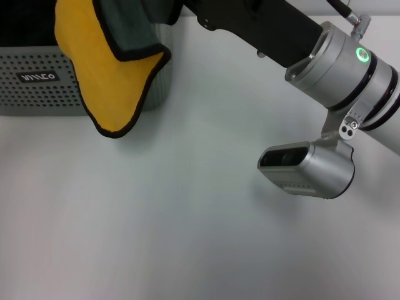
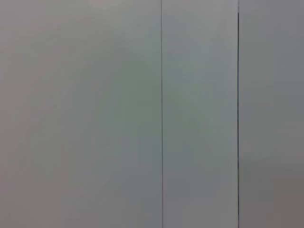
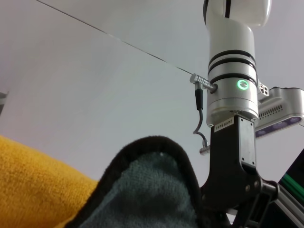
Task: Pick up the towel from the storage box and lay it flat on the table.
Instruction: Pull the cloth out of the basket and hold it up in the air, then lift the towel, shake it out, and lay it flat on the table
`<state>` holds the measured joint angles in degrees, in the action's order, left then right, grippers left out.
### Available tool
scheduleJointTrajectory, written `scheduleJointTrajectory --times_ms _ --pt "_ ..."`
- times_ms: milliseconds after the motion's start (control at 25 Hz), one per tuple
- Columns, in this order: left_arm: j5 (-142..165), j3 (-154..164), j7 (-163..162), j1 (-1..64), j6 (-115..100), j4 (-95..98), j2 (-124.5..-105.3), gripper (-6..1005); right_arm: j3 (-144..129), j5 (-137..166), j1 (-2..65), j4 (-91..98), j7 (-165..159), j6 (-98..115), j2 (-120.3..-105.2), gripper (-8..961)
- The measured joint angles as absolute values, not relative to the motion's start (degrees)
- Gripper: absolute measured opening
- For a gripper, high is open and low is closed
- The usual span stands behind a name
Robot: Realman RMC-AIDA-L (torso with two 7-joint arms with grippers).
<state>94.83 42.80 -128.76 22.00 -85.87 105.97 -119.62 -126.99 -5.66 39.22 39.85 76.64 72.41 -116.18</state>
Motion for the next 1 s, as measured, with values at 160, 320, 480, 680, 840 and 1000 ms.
scheduleJointTrajectory --times_ms 160,320,480,680,840,1000 --pt "94.8 42.8 -128.8 22.0 -85.9 106.0 -119.61 1 -127.2 -5.7 39.2 39.9 76.6 72.4 -116.19 282" --pt "94.8 42.8 -128.8 22.0 -85.9 105.8 -119.61 1 -127.3 -5.7 39.1 40.3 76.6 71.8 -116.19 275" --pt "94.8 42.8 -128.8 22.2 -85.9 105.1 -119.61 1 -127.7 -6.8 39.0 41.5 76.6 69.3 -116.18 230" --pt "94.6 42.8 -128.6 22.3 -85.9 104.2 -119.69 1 -129.1 -9.3 38.9 42.5 76.6 69.0 -116.19 85" --pt "94.6 42.9 -128.2 22.2 -85.9 104.0 -119.7 2 -129.1 -9.4 38.7 42.8 74.6 68.8 -116.18 7" --pt "94.7 43.1 -126.0 20.3 -85.9 102.9 -119.77 2 -129.3 -10.4 37.9 43.9 66.2 68.0 -116.18 6"
